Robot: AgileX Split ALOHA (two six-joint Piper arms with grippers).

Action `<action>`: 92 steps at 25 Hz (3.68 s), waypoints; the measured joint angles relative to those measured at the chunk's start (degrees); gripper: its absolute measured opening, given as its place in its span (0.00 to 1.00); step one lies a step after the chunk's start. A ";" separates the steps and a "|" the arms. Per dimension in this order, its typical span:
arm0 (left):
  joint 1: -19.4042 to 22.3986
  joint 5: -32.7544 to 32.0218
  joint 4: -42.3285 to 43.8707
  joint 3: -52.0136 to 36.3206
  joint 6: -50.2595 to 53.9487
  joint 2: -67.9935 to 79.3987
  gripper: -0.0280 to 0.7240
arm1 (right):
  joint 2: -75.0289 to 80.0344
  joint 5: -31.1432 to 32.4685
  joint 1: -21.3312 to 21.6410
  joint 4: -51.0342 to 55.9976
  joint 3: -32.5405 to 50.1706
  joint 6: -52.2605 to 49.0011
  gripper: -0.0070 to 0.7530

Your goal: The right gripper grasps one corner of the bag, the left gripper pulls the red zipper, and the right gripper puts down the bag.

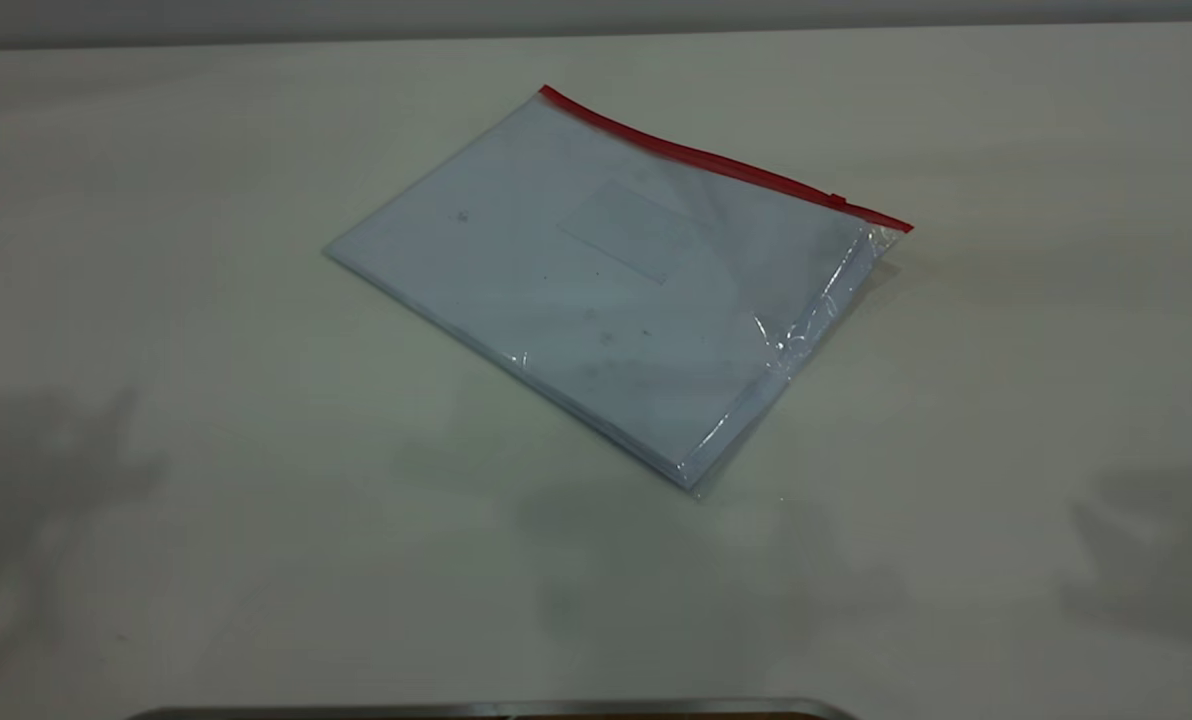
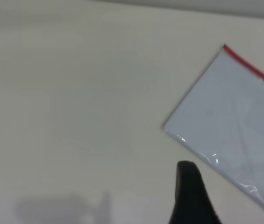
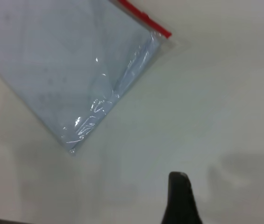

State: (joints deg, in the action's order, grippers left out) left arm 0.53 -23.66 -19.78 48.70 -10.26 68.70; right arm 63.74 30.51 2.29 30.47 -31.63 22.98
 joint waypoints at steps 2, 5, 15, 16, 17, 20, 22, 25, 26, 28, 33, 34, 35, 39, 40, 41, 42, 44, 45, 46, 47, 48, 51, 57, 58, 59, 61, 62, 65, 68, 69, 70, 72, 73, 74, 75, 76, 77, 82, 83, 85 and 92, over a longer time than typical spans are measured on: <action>0.00 0.27 -2.18 3.22 -4.44 6.34 0.73 | 5.50 -2.16 0.00 4.58 -0.04 0.70 0.77; 0.00 -0.96 -4.87 8.70 -10.79 15.23 0.73 | 12.16 -3.85 0.00 13.07 -0.04 3.78 0.77; -0.58 -14.77 -7.93 26.14 -22.09 38.51 0.73 | 34.52 -9.45 0.00 35.14 -8.77 35.26 0.77; -0.70 -15.92 -7.93 27.70 -22.46 40.37 0.73 | 37.11 -9.24 0.00 37.01 -10.51 38.07 0.77; -0.77 -16.79 -7.93 28.64 -22.60 41.50 0.73 | 39.31 -8.85 0.00 38.54 -12.04 40.26 0.77; -1.25 -17.92 -7.87 30.49 -22.71 43.97 0.73 | 47.32 -6.37 0.00 42.64 -17.66 46.65 0.77; -1.44 -18.26 -7.87 30.73 -22.78 44.46 0.73 | 52.29 -4.03 0.00 44.25 -21.11 49.56 0.77; -1.44 -18.53 -8.04 30.84 -22.82 44.51 0.73 | 59.85 -1.49 0.00 44.93 -26.69 51.85 0.77; -1.44 -18.62 -8.04 30.88 -22.82 44.51 0.73 | 62.34 -0.67 0.00 44.98 -28.66 52.14 0.77; -1.44 -19.11 -8.17 30.91 -22.82 44.51 0.73 | 66.47 1.23 0.00 44.92 -32.12 52.42 0.77; -1.50 -19.69 -9.05 30.95 -22.82 44.51 0.73 | 74.48 7.30 0.00 44.80 -39.64 54.66 0.77; -1.50 -19.75 -9.11 30.95 -22.82 44.51 0.73 | 75.64 8.12 0.00 44.80 -40.82 55.05 0.77; -1.50 -19.94 -9.19 30.95 -22.82 44.51 0.73 | 76.53 8.79 0.00 44.80 -41.72 55.25 0.77; -1.50 -20.51 -9.33 30.95 -22.82 44.51 0.73 | 79.85 9.66 0.00 44.75 -45.05 55.53 0.77; -1.50 -20.56 -9.33 30.95 -22.82 44.51 0.73 | 80.43 10.12 0.00 44.75 -45.59 55.64 0.77; -1.50 -20.56 -9.33 30.95 -22.82 44.51 0.73 | 80.86 10.56 0.00 44.81 -46.08 55.98 0.77; -1.50 -20.56 -9.33 30.95 -22.82 44.51 0.73 | 81.22 11.02 0.00 44.96 -46.49 56.43 0.77; -1.50 -20.56 -9.46 30.95 -22.82 44.51 0.73 | 81.87 11.72 0.00 46.26 -47.27 57.67 0.77; -1.50 -20.62 -9.46 30.95 -22.82 44.51 0.73 | 82.32 12.15 0.00 47.11 -47.64 58.35 0.77; -1.50 -20.66 -9.53 30.95 -22.82 44.51 0.73 | 82.66 12.65 0.00 48.09 -47.95 58.99 0.77; -1.50 -20.88 -9.53 30.95 -22.82 44.51 0.73 | 83.15 13.23 0.00 49.02 -48.21 59.76 0.77; -1.50 -21.06 -9.57 30.95 -22.82 44.51 0.73 | 83.53 13.76 0.00 49.88 -48.43 60.47 0.77; -1.50 -21.31 -10.10 30.95 -22.77 44.51 0.73 | 84.38 15.12 0.00 51.85 -49.02 62.32 0.77; -1.50 -22.05 -10.24 30.95 -23.42 44.51 0.73 | 84.54 15.82 -0.30 55.70 -49.26 65.82 0.59; -1.50 -22.05 -9.95 30.95 -23.78 44.51 0.73 | 84.54 15.82 -0.66 55.75 -49.26 66.26 0.53; -1.50 -22.05 -9.65 30.95 -24.34 44.51 0.73 | 84.54 15.82 -1.10 55.75 -49.26 66.90 0.46; -1.50 -22.05 -9.53 30.95 -25.63 44.51 0.73 | 84.54 15.82 -2.06 55.82 -49.26 68.39 0.27; -1.50 -22.05 -9.53 30.95 -26.46 44.51 0.73 | 84.54 15.82 -2.63 55.82 -49.26 69.20 0.16; -1.73 -22.08 -9.52 30.95 -29.63 44.51 0.73 | 84.54 16.79 -3.77 55.33 -49.75 72.56 0.06; -2.51 -22.18 -9.47 30.95 -35.22 44.51 0.73 | 84.54 19.63 -4.29 49.55 -52.38 74.61 0.06; -3.08 -22.06 -9.47 30.95 -37.48 44.51 0.73 | 84.54 20.72 -4.44 46.59 -53.86 74.66 0.06; -3.85 -21.81 -9.41 30.95 -39.76 44.51 0.73 | 84.54 22.14 -4.56 44.11 -55.46 74.55 0.06; -5.76 -20.67 -9.41 30.95 -43.79 44.51 0.73 | 84.54 25.05 -4.60 38.53 -58.61 73.44 0.06; -6.92 -19.52 -9.47 30.95 -45.88 44.54 0.73 | 84.54 26.22 -4.66 35.88 -60.39 72.52 0.06; -8.15 -18.35 -9.47 30.95 -47.77 44.65 0.73 | 84.59 27.41 -4.76 33.76 -61.87 71.66 0.06; -9.19 -16.78 -9.47 31.02 -49.10 44.95 0.73 | 84.56 28.39 -4.90 31.24 -63.67 70.72 0.06; -10.67 -15.05 -9.53 31.09 -50.16 45.55 0.73 | 84.56 29.03 -5.22 28.76 -65.39 69.69 0.06; -11.72 -13.18 -9.58 31.13 -50.80 46.10 0.73 | 84.56 29.36 -5.67 26.45 -66.99 68.69 0.06; -16.84 -6.48 -9.66 31.13 -51.51 50.15 0.73 | 84.60 29.91 -8.98 18.26 -72.63 64.85 0.06; -17.56 -5.72 -9.70 31.13 -51.57 50.86 0.73 | 84.60 30.13 -9.64 17.64 -73.33 63.87 0.06; -18.44 -5.23 -9.70 31.13 -51.64 51.95 0.73 | 84.62 30.47 -10.51 17.15 -74.29 62.04 0.06; -18.61 -4.00 -9.70 31.13 -51.69 52.50 0.73 | 84.72 30.89 -10.95 17.33 -74.92 56.89 0.14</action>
State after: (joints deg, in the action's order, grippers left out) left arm -18.08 -27.67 -29.48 79.82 -61.95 121.20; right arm 148.46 61.40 -8.66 47.80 -106.55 79.86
